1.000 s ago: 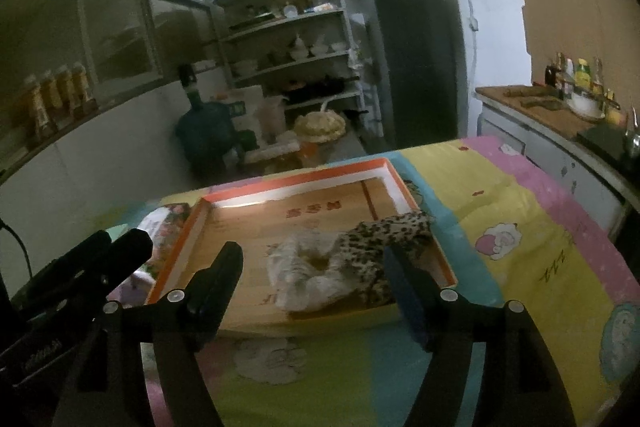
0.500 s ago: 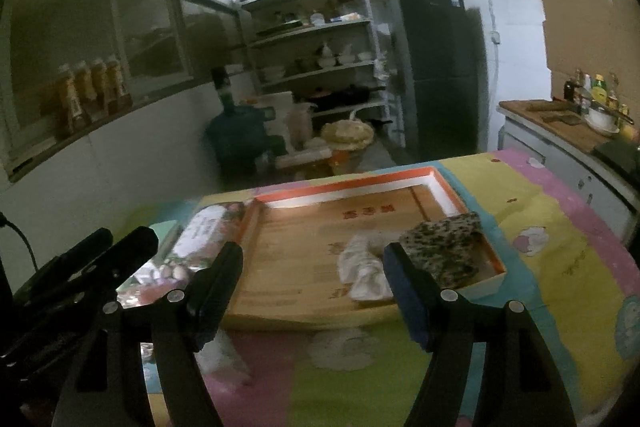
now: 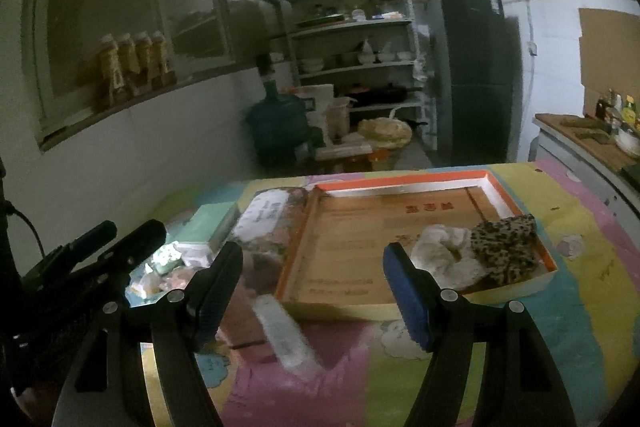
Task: Organize soft objects
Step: 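Move both tools back toward the pile of soft items, then grasp the yellow snack bag with the left gripper while the right grasps the green tissue pack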
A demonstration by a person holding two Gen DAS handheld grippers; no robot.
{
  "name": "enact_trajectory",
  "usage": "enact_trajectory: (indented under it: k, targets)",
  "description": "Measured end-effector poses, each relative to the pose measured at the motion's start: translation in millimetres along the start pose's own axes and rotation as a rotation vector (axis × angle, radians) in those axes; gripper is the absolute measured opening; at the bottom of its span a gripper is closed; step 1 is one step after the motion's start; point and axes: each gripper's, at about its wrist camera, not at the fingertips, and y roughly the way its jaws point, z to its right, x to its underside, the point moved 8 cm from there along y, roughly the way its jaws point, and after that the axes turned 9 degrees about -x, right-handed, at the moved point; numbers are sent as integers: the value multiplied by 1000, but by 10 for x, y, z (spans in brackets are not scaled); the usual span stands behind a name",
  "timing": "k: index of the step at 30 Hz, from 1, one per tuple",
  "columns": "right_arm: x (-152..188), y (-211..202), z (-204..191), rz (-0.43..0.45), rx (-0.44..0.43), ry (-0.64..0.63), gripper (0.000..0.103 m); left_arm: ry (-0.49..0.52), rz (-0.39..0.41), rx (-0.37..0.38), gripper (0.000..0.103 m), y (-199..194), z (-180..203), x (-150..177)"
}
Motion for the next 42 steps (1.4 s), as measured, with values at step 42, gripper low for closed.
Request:
enact_trajectory:
  k: [42]
  targets:
    - [491,667,-1036,-170,-159,-144,74,-114,-186,-52,88,458,-1357,692]
